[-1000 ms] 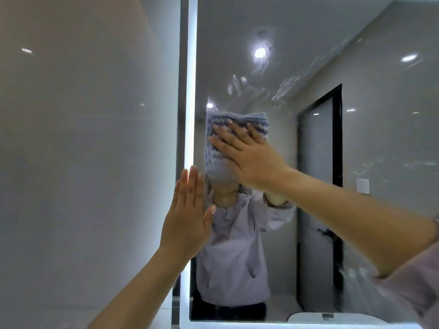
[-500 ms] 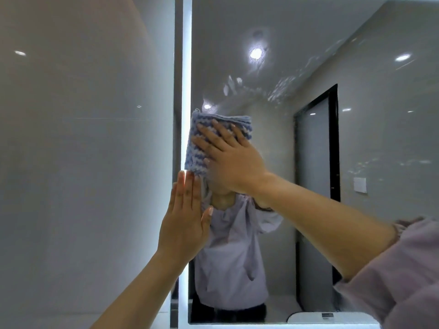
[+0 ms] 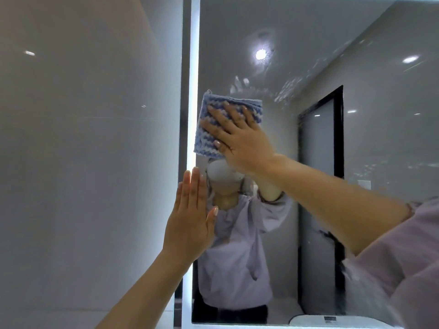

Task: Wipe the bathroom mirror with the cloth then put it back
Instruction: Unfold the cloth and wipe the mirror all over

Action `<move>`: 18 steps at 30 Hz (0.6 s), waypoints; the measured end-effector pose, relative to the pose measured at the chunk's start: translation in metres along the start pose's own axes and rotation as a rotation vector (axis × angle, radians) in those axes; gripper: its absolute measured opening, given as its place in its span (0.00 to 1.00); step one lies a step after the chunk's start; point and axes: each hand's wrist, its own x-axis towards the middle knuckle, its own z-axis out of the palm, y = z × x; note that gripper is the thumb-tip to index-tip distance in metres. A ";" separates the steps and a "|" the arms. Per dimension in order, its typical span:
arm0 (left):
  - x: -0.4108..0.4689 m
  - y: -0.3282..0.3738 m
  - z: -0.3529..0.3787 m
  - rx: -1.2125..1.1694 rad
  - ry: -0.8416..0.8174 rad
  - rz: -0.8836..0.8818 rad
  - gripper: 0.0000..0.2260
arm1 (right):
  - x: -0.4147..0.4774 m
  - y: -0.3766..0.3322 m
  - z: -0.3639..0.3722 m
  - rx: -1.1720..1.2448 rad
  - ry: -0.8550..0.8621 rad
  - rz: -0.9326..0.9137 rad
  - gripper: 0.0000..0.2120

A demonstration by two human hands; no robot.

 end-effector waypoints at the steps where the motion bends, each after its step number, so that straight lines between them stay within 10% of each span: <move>1: 0.000 0.000 0.000 0.003 0.000 0.001 0.30 | 0.001 0.010 -0.004 -0.015 -0.004 -0.039 0.24; 8: -0.001 -0.001 0.002 -0.002 -0.006 -0.002 0.29 | 0.010 0.053 -0.015 0.167 0.136 0.655 0.26; 14: 0.000 0.000 -0.002 0.009 0.001 0.016 0.29 | -0.009 -0.011 0.003 0.050 0.017 0.074 0.26; 18: 0.000 -0.002 -0.001 0.029 -0.008 0.020 0.30 | 0.010 0.021 -0.010 0.071 0.044 0.147 0.28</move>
